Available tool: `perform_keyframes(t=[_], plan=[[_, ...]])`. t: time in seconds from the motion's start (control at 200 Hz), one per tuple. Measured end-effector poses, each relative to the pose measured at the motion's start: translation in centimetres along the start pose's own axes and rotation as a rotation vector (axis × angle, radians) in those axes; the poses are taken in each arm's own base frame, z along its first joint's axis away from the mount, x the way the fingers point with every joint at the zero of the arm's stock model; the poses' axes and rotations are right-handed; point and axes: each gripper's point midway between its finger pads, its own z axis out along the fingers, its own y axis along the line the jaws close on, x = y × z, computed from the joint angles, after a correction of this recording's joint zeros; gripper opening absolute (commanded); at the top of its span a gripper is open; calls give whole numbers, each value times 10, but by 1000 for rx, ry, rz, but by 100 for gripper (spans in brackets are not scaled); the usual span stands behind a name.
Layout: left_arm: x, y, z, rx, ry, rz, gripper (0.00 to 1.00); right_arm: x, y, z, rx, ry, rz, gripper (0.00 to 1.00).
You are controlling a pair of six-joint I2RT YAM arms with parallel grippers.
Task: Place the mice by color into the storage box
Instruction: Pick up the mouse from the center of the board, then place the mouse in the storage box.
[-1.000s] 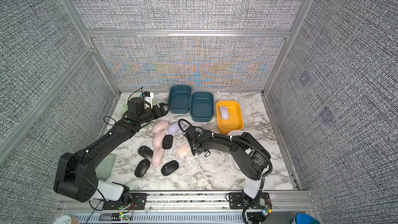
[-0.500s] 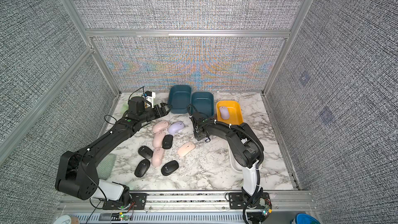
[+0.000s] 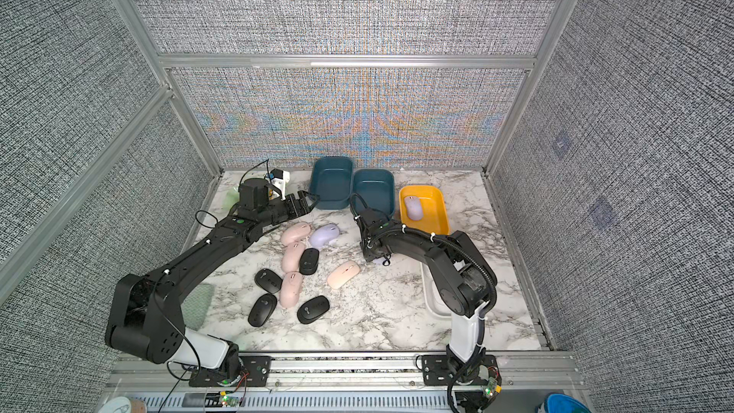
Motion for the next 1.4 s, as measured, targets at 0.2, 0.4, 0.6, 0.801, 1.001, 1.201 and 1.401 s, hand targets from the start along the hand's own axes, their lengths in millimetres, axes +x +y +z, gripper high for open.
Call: perform_keyframes(t=[0.2, 0.4, 0.6, 0.801, 1.001, 1.201, 1.401], plan=[[0, 1, 1, 0, 2, -1, 90, -1, 6, -3, 9, -12, -12, 54], [1, 0, 1, 1, 4, -1, 90, -14, 5, -23, 18, -71, 0, 53], [4, -1, 3, 7, 14, 0, 90, -32, -1, -43, 30, -122, 17, 53], [8, 4, 8, 0, 29, 2, 90, -61, -31, -71, 59, -171, 54, 53], [7, -5, 5, 25, 29, 13, 90, -80, -102, -95, 124, -219, 172, 53], [9, -24, 4, 70, 25, 59, 90, -76, -163, -95, 178, -202, 256, 53], [33, -39, 15, 115, 90, 103, 90, -75, -212, -86, 248, -175, 304, 53]])
